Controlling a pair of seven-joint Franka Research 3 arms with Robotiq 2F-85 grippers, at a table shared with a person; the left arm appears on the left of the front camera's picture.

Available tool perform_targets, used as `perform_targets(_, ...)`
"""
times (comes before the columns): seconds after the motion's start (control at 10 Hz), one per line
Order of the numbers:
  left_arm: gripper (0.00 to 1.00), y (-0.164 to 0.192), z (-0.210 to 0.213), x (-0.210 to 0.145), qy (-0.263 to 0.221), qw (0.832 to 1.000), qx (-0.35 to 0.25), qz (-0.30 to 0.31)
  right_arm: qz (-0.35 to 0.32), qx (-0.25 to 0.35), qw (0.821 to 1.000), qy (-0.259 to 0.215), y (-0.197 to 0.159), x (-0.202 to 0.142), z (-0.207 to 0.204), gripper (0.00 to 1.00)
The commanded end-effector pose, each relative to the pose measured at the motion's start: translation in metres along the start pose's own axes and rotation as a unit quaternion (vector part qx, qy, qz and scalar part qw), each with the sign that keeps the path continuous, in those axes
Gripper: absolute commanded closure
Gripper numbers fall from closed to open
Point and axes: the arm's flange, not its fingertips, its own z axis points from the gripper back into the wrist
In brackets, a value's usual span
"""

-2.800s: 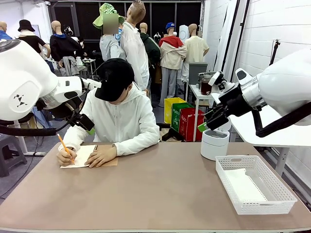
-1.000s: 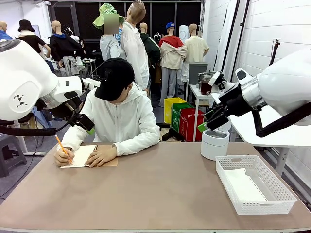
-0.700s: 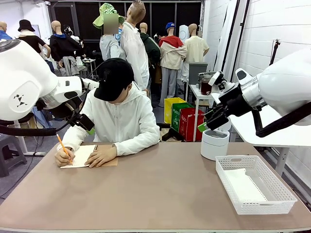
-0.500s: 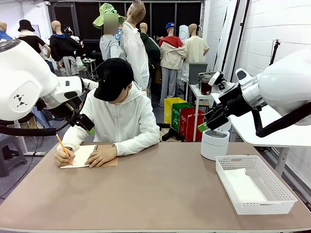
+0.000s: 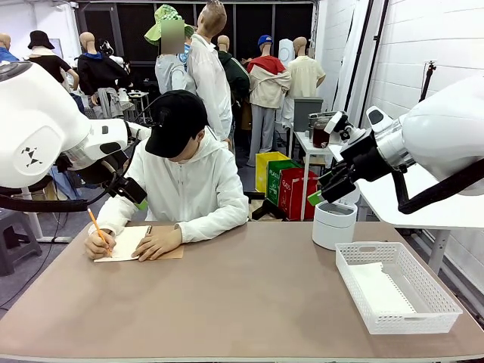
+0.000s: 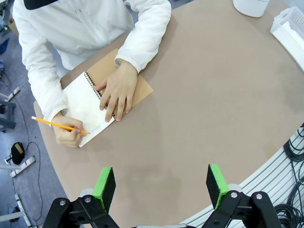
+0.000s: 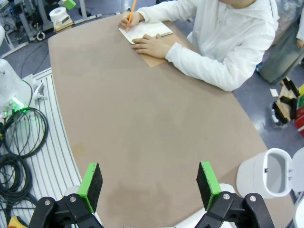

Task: Sort the paper based on its condition.
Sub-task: If a person hands you a paper, place it in the Organizing basket , and if it's crumpled, put it in the Trash can.

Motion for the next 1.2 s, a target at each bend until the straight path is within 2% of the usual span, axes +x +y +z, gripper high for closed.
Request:
perform_targets(0.0,0.00,0.0007,0.0001,-0.0007,0.000,1.000,-0.001,0.000,0.004,0.001,1.000,0.001,0.0000,0.0001,-0.0003,0.00)
perform_targets(1.1,0.00,0.0007,0.0001,-0.0007,0.000,1.000,-0.001,0.000,0.004,0.001,1.000,0.001,0.0000,0.0001,-0.0003,0.00)
